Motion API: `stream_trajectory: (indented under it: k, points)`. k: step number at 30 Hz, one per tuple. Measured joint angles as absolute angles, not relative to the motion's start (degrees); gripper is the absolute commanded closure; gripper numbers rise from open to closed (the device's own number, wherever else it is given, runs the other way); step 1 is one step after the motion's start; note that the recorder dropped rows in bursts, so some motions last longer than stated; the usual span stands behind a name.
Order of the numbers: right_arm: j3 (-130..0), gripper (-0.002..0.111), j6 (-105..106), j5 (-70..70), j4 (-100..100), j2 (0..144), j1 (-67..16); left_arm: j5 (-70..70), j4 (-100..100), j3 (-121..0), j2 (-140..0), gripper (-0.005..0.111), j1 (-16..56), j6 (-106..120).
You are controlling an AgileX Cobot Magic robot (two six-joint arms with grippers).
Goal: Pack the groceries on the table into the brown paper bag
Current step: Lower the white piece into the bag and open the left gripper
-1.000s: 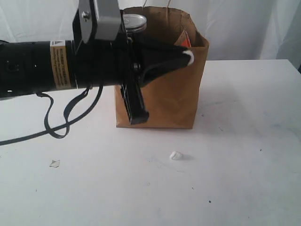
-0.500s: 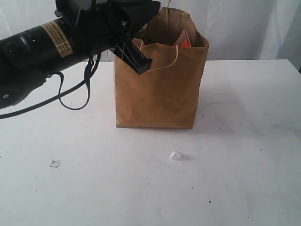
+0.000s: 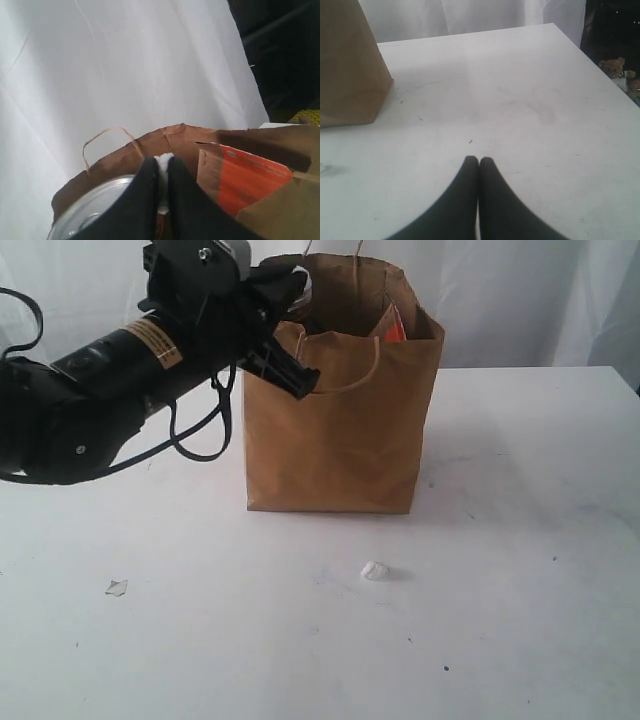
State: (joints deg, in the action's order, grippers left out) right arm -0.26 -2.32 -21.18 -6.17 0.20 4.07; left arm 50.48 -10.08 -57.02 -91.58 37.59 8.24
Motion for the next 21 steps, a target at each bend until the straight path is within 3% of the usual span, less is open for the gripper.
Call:
stream_trajectory:
  k: [10, 21]
  points:
    - [-0.3, 0.108, -2.3, -21.2, -6.2, 0.2, 4.1, 45.8, -10.7, -66.5, -96.9, 0.103, 37.6, 1.9]
    - [-0.3, 0.108, -2.3, -21.2, -6.2, 0.2, 4.1, 42.6, -18.9, -68.6, -99.2, 0.055, 37.6, -6.6]
